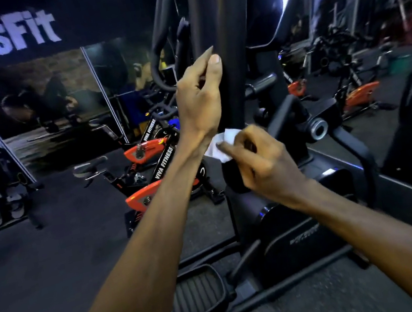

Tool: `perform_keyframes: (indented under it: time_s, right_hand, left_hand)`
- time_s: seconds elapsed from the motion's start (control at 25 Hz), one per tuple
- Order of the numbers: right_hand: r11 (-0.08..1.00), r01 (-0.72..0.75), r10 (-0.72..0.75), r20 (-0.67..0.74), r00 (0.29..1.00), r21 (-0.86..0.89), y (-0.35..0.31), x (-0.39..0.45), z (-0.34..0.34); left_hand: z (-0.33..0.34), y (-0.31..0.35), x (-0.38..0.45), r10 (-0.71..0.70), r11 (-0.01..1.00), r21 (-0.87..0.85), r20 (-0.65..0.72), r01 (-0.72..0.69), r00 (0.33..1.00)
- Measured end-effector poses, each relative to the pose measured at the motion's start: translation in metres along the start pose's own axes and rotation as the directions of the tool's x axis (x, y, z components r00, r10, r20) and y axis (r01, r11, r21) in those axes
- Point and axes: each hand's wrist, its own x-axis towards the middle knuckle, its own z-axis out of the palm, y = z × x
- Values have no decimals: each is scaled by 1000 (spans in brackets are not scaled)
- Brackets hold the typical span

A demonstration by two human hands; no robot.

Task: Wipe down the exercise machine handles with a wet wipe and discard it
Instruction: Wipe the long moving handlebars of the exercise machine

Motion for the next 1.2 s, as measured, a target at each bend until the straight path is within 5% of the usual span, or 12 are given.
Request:
perform_keyframes:
  time_s: [0.12,0.32,0.44,0.6,0.72,0.88,1.0,1.12,1.2]
  right_hand:
    - [995,-88,91,-86,992,36,7,11,-7]
    - [999,-44,48,140,989,-26,-11,-23,-6]
    - [989,-130,134,53,990,-69,-9,-11,-7]
    - [983,-71,115,263,958,-170,-34,-28,2]
    - [945,-218,245,86,966,-242,-39,-14,8]
    - [906,-187,301,267,916,-379,-68,-33,25]
    - [857,-314,366,54,929,-409,-67,-26,28]
    - [870,-283,352,106,930,-405,-75,-46,34]
    - [820,-490,499,-50,865,-295,-82,-64,34]
  left_hand:
    - [-3,2,-2,-13,1000,-27,29,14,999]
    - [-15,1,-12,-58,991,-119,87,68,995]
    - [-24,-9,-21,-61,987,-146,87,73,994]
    - [-31,-39,-37,-142,970,-189,70,153,987]
    - [-36,-57,-45,-229,932,-258,126,255,965]
    - [-49,-81,-56,-316,891,-228,309,392,897]
    - [-56,-92,-56,-323,882,-219,361,416,875]
    - [-60,-99,-59,-317,876,-219,409,429,856]
    - [-61,-104,-62,-317,874,-209,437,438,842]
